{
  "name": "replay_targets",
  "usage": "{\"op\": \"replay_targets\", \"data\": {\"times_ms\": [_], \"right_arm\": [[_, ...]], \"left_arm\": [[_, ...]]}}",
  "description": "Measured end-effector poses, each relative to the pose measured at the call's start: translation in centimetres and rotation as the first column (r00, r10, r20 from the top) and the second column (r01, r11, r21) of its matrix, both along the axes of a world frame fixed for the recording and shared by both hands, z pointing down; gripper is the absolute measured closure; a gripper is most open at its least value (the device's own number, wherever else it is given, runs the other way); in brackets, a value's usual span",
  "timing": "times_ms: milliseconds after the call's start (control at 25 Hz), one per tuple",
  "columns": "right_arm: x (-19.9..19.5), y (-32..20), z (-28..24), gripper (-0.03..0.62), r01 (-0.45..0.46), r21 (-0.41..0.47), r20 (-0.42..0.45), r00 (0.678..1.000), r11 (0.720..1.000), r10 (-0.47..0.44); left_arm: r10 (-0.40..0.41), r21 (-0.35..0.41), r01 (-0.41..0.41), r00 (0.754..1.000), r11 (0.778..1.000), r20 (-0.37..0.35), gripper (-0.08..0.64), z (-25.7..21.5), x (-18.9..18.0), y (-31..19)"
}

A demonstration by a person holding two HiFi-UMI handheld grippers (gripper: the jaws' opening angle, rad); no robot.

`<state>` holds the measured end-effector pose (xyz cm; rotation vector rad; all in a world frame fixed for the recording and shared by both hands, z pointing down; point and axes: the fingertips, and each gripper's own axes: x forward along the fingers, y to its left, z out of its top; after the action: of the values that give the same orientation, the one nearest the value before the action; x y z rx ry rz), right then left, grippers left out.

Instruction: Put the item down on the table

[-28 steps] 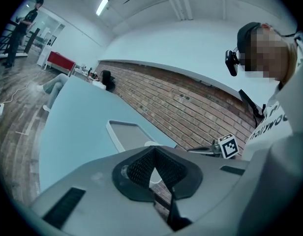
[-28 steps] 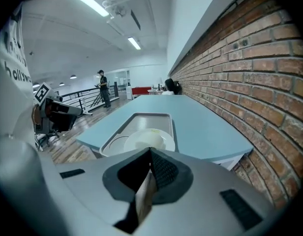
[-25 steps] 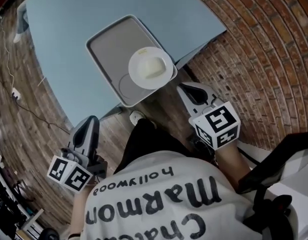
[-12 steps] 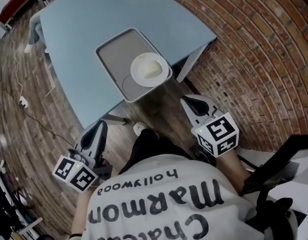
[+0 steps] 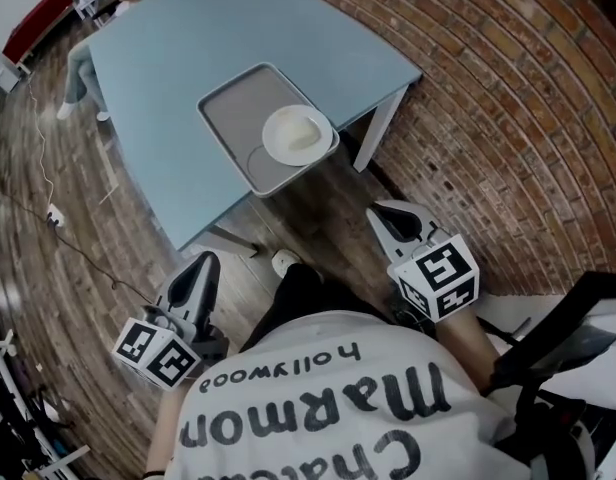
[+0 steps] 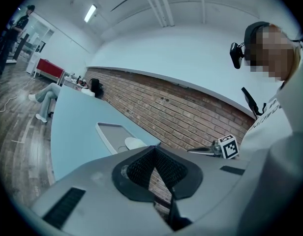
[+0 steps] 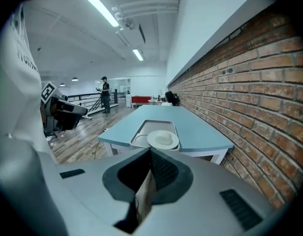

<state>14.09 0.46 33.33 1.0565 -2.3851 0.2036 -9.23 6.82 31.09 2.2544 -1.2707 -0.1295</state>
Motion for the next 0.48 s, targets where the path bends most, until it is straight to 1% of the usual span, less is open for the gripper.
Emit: {"op": "replay_targets", "data": {"times_ms": [200,480], "right_arm": [[0.8,0.6,-0.5,0.581,-0.029,0.031,-0.013,0.999,0.999,0.030],[0.4,0.2,-1.2,0.583,-0.032,0.053,-0.035,0.999,0.998,0.034]], "left_arm": [[0.008,0.013,-0.008,1.000,1.000,0.007,0.552,0.0,0.1,0.8],[-0.007,0.027,0.007,1.000,1.000,0.007,0.552,-0.5,-0.9,0.2]]}}
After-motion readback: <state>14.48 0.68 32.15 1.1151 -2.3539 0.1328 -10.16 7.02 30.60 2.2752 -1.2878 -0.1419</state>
